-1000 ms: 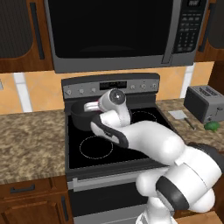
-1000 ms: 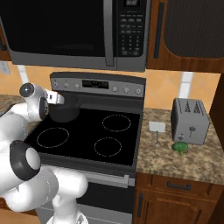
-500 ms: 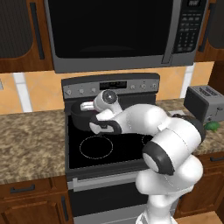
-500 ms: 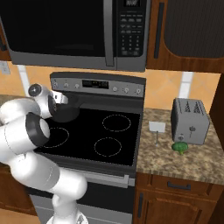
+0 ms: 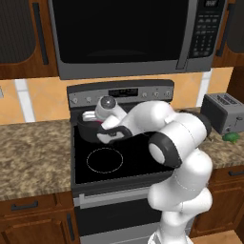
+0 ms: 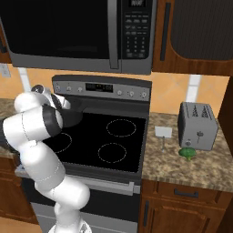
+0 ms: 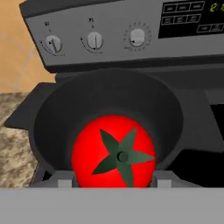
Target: Put the tomato and broccoli in the pot. Retrieve the spatula and lightly stir the vegetables in the pot.
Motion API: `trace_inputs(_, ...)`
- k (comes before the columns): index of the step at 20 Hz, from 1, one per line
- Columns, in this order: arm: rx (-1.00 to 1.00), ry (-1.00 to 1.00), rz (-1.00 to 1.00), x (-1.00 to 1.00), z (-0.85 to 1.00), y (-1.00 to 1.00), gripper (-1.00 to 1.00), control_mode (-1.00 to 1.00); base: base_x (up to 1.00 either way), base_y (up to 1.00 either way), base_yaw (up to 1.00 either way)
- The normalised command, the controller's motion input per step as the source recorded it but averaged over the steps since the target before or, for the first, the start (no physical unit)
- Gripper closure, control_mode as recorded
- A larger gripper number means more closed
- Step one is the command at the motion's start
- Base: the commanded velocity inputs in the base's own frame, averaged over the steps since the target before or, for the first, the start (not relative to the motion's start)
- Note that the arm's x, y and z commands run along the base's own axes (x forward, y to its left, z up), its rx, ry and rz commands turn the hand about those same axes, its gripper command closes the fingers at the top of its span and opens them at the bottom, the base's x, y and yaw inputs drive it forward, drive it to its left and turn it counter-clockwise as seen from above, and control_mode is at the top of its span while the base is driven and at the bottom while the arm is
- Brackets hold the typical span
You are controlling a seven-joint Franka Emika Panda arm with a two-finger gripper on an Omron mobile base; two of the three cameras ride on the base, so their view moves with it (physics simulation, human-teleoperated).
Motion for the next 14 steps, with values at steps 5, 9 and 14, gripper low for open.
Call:
trace_inputs(5, -0.08, 0.02, -0.07, 0.23, -0.19, 0.01, -1.0, -1.0, 0.0, 0.0, 0.0)
trace_inputs(9, -0.04, 0.0, -0.05, 0.02, -0.04, 0.0, -1.0, -1.0, 0.0, 0.0, 0.0)
trace_inputs(14, 0.0, 0.0, -0.01, -0.06, 0.26, 0.0, -1.0, -1.0, 0.0, 0.0, 0.0)
